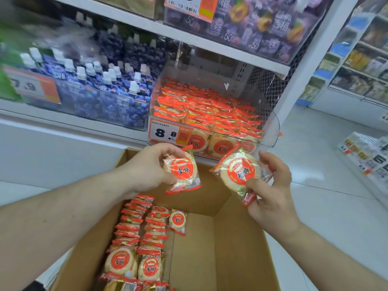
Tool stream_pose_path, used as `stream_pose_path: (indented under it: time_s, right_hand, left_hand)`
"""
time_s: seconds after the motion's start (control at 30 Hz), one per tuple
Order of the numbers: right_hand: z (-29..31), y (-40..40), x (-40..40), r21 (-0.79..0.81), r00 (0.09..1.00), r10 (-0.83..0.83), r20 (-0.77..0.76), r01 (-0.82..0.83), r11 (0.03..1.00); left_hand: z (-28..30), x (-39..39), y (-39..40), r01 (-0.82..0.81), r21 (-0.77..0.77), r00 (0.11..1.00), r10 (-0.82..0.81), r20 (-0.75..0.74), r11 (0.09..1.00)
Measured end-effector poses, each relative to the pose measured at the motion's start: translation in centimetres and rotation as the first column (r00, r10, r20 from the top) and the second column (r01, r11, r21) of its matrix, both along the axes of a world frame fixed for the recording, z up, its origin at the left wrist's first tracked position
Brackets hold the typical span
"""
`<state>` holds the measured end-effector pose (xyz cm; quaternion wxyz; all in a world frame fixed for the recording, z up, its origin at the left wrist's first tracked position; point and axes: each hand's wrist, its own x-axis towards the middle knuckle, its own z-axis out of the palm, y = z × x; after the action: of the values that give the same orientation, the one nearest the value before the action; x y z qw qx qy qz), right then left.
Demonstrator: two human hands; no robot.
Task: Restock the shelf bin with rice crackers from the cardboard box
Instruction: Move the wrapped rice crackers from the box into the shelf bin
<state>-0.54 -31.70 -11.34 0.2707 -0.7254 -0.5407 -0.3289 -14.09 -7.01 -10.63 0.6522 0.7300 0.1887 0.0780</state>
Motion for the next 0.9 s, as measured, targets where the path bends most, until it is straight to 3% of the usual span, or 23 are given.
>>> stream_pose_path:
  time_s: [0.3, 0.47, 0.63, 0.7, 0.77, 0.83, 0.9]
  right_hand:
    - [0.2, 3.4, -2.0, 0.022, 0.984, 0.018, -0.179, -0.015, 1.000]
    - [-0.7, 4.3, -2.9, -0.080, 0.978, -0.004, -0.210, -0.013, 0.997]
    - [-1.0, 4.5, -3.9, -0.212, 0.961, -0.027, -0.274, -0.033, 0.977]
    - [-0.9, 4.4, -4.1, -0.234, 0.951, -0.017, -0.310, -0.059, 0.970]
    - [-0.5, 4.3, -4.3, -0.234, 0.942, -0.026, -0.335, -0.057, 0.971]
    - [0.1, 4.2, -4.1, -0.204, 0.937, -0.057, -0.344, -0.015, 0.979]
    - [0.7, 4.2, -3.8, -0.182, 0.943, -0.077, -0.324, 0.017, 0.983]
  left_hand:
    - [0.4, 1.0, -2.3, 0.081, -0.032, 0.985, -0.075, 0.158, 0.996]
    - [0.1, 1.5, -3.3, 0.123, -0.114, 0.973, -0.097, 0.211, 0.986]
    - [0.3, 1.4, -3.4, 0.138, -0.288, 0.971, -0.072, 0.229, 0.948]
    - [0.2, 1.4, -3.4, 0.132, -0.166, 0.964, -0.087, 0.253, 0.977]
    - [0.1, 1.3, -3.4, 0.099, 0.081, 0.953, -0.118, 0.280, 0.992]
    - [0.2, 1.2, -3.4, 0.084, 0.340, 0.943, -0.185, 0.276, 0.937]
    - [0.3, 1.0, -3.5, 0.098, 0.570, 0.939, -0.266, 0.220, 0.816]
